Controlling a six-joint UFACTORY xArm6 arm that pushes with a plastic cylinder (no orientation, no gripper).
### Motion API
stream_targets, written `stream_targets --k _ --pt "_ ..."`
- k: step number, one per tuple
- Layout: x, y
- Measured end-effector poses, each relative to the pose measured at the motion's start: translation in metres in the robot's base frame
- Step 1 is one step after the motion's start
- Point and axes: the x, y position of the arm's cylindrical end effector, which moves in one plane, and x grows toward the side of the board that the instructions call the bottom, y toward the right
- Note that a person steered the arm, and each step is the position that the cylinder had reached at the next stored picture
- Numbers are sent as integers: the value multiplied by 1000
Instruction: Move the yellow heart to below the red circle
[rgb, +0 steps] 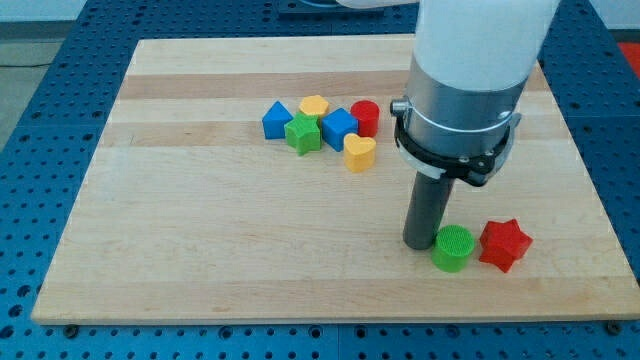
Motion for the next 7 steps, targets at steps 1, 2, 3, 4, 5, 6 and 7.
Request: stream_targets --k 1,2,3,4,5,6,7 --pt "0 0" --pt "0 13" --pt "0 16" --pt "0 15" --pt "-23 6" --pt "-44 1" --pt "-68 2"
